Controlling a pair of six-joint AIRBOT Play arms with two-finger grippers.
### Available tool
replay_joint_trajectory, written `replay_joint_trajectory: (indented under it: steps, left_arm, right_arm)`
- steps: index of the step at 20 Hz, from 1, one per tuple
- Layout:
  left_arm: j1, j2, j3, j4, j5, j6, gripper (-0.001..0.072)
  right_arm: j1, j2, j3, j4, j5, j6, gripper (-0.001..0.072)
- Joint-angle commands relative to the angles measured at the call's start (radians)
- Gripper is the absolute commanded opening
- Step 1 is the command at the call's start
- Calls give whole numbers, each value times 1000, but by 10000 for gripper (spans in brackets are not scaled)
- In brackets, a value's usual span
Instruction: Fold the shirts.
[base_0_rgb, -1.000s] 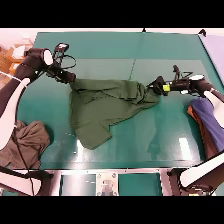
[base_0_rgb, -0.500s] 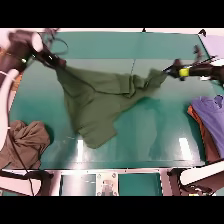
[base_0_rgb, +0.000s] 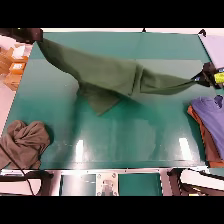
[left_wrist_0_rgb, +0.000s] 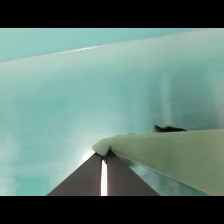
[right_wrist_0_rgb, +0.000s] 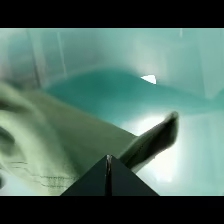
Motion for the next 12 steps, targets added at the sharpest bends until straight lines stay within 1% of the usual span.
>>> replay_joint_trajectory:
  steps: [1, 4, 7, 9, 12]
  left_arm:
    - [5, 2, 10, -47, 7, 11, 25]
    - [5, 6, 10, -80, 72, 37, 25]
    - [5, -14, 10, -126, 187, 50, 25]
    - [5, -67, 10, -195, 242, 67, 25]
    - [5, -197, 10, -326, 230, 66, 25]
  right_arm:
    - [27, 86, -137, -24, 54, 27, 14]
    - [67, 92, -243, -14, 48, 26, 15]
    - [78, 77, -290, -14, -76, 27, 15]
    - [78, 46, -290, -14, -117, 35, 15]
    - [79, -21, -301, -14, -154, 30, 15]
